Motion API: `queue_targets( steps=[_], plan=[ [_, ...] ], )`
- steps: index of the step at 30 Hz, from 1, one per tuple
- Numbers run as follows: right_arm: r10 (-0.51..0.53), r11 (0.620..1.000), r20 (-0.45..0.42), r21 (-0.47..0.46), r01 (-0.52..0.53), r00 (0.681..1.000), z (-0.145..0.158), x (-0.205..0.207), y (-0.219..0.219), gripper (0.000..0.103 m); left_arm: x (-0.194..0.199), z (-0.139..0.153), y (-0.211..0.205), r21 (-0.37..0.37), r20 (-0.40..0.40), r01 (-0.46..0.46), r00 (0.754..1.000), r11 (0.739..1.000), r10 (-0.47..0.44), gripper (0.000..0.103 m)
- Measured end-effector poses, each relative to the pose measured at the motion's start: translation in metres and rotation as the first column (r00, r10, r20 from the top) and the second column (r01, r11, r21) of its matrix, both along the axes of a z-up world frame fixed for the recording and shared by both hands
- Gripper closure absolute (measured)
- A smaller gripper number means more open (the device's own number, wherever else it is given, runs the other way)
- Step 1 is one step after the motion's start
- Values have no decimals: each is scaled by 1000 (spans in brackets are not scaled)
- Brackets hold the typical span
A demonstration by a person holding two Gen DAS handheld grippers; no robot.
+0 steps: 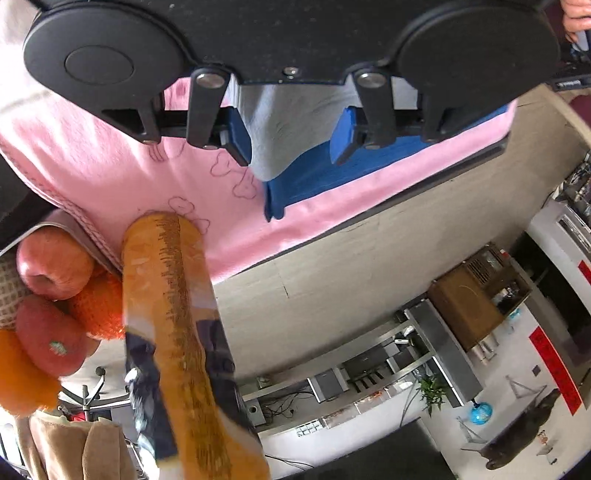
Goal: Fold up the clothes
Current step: 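Grasp the blue-trimmed sweater hem with both tools, then lift the hem and fold it over the sleeves toward the collar with both tools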
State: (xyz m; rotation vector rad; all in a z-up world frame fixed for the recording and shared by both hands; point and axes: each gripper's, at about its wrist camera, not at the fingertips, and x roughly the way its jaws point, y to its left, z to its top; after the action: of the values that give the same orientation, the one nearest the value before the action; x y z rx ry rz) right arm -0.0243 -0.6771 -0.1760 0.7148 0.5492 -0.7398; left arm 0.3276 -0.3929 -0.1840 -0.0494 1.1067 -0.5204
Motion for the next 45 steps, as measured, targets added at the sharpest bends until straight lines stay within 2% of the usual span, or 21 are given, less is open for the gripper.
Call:
queue_targets(
  steps=[2, 5, 7, 10, 12, 14, 15, 16, 20, 21, 22, 23, 24, 27, 33, 40, 43, 45],
  plan=[
    [-2, 1000, -9, -13, 1, 1000, -6, 5, -5, 56, 9, -9, -7, -40, -47, 22, 999, 999, -24, 58],
    [-4, 999, -22, -32, 4, 1000, -15, 14, -12, 63, 8, -12, -20, -77, -48, 74, 996, 994, -78, 64],
    [-6, 999, -30, -44, 5, 1000, -20, 19, -17, 70, 8, -14, -28, -63, -31, 80, 996, 995, -82, 67],
    [-9, 998, -43, -63, 6, 999, -29, 27, -25, 71, 11, -16, -36, -41, -6, 62, 998, 997, -62, 70],
    [-11, 997, -52, -76, 7, 999, -35, 33, -29, 71, 12, -16, -41, -28, 12, 52, 999, 998, -52, 76],
    [-20, 998, -65, -63, 15, 998, -40, 39, -36, 70, 10, -17, -46, -1, 42, 47, 998, 999, -47, 91],
    [-25, 998, -71, -52, 22, 997, -42, 43, -40, 69, 8, -17, -48, 11, 58, 44, 997, 999, -45, 94],
    [-27, 999, -79, -40, 24, 997, -45, 48, -44, 66, 6, -17, -49, 22, 75, 42, 996, 999, -44, 94],
    [-31, 999, -121, 3, 32, 992, -60, 64, -57, 65, 3, -18, -54, 48, 111, 25, 993, 999, -30, 96],
    [-30, 999, -112, 7, 31, 993, -62, 67, -59, 69, 2, -17, -55, 54, 123, 24, 992, 998, -30, 96],
    [-25, 1000, -101, 12, 26, 995, -64, 68, -60, 83, -1, -15, -55, 60, 140, 24, 990, 998, -32, 97],
    [-12, 1000, -90, 11, 13, 996, -64, 70, -61, 91, -3, -13, -56, 67, 156, 24, 987, 997, -34, 97],
    [-2, 1000, -81, 4, 3, 997, -62, 71, -60, 95, -6, -11, -57, 74, 178, 26, 983, 997, -39, 97],
    [11, 998, -66, -63, -15, 998, -46, 68, -47, 96, -21, 7, -55, 78, 255, 35, 965, 996, -54, 97],
    [24, 991, 29, -133, -20, 999, 20, 29, -10, 96, -68, 68, -29, 46, 386, 68, 919, 997, -80, 98],
    [17, 994, 96, -108, -7, 995, 93, -63, 37, 96, -146, 135, 47, -41, 478, 100, 875, 994, -69, 98],
    [16, 994, 110, -109, -4, 994, 111, -109, 60, 96, -181, 145, 85, -59, 493, 97, 868, 994, -55, 98],
    [14, 995, 116, -103, -2, 993, 112, -142, 81, 96, -205, 139, 107, -48, 491, 88, 869, 995, -53, 98]
  ],
)
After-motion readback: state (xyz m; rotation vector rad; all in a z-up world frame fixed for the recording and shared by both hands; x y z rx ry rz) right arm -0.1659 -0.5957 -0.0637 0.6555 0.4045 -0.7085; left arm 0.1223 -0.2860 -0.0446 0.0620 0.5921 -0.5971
